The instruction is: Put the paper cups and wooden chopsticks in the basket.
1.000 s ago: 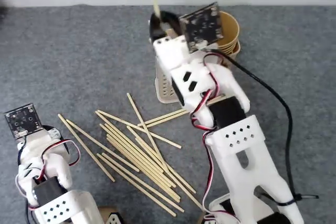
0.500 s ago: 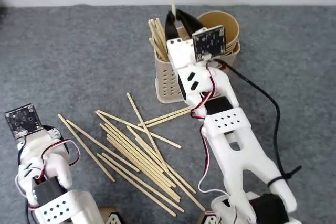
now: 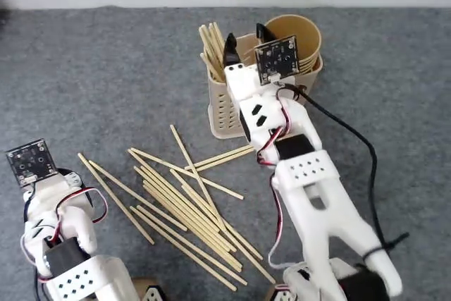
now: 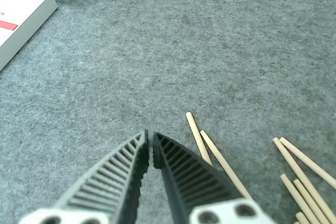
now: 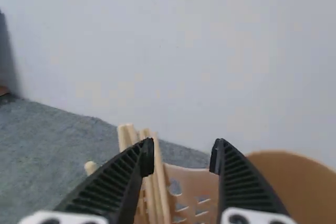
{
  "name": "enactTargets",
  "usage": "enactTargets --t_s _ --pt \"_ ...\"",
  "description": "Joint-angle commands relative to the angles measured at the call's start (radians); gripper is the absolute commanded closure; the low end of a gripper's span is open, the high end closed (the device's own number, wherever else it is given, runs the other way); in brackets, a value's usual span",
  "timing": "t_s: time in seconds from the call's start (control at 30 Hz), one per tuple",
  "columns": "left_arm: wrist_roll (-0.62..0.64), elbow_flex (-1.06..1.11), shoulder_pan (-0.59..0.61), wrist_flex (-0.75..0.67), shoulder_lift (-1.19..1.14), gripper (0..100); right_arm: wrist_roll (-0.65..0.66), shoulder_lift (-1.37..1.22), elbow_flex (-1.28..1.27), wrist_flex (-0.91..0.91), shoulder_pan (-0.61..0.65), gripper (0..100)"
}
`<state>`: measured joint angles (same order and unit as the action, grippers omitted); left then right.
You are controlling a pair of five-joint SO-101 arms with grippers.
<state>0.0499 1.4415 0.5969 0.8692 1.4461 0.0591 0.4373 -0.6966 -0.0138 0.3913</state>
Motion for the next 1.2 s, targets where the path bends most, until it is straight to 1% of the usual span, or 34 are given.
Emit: enactTargets --t_s 0.0,0.13,0.23,0.33,0.4,0.5,0.63,0.87,0.97,1.17 --pt "0.003 -0.038 -0.006 -0.026 0.012 99 -0.006 0.122 0.112 0.262 0.061 80.9" --pt "0.003 -0.038 -0.006 -0.026 0.012 99 -0.008 0.162 0.169 0.576 0.153 80.9" --pt "0.003 -0.038 -0.006 -0.026 0.012 99 -0.009 0.165 0.181 0.768 0.216 80.9" --pt "0.003 -0.038 -0.006 -0.026 0.012 99 -0.009 0.162 0.176 0.897 0.266 80.9" --pt "0.003 -0.038 -0.006 -0.026 0.012 99 -0.009 0.148 0.164 0.937 0.285 80.9" --pt "0.003 -0.038 -0.006 -0.026 0.012 99 -0.009 0.090 0.141 0.944 0.303 80.9" --pt "0.003 -0.038 -0.006 -0.026 0.012 99 -0.009 -0.073 0.140 0.943 0.325 80.9" --pt "0.003 -0.038 -0.006 -0.026 0.012 99 -0.002 -0.312 0.140 0.835 0.357 80.9" --pt "0.003 -0.038 -0.006 -0.026 0.012 99 0.002 -0.378 0.140 0.803 0.355 80.9" --pt "0.003 -0.038 -0.006 -0.026 0.012 99 0.041 -0.444 0.140 0.802 0.357 80.9"
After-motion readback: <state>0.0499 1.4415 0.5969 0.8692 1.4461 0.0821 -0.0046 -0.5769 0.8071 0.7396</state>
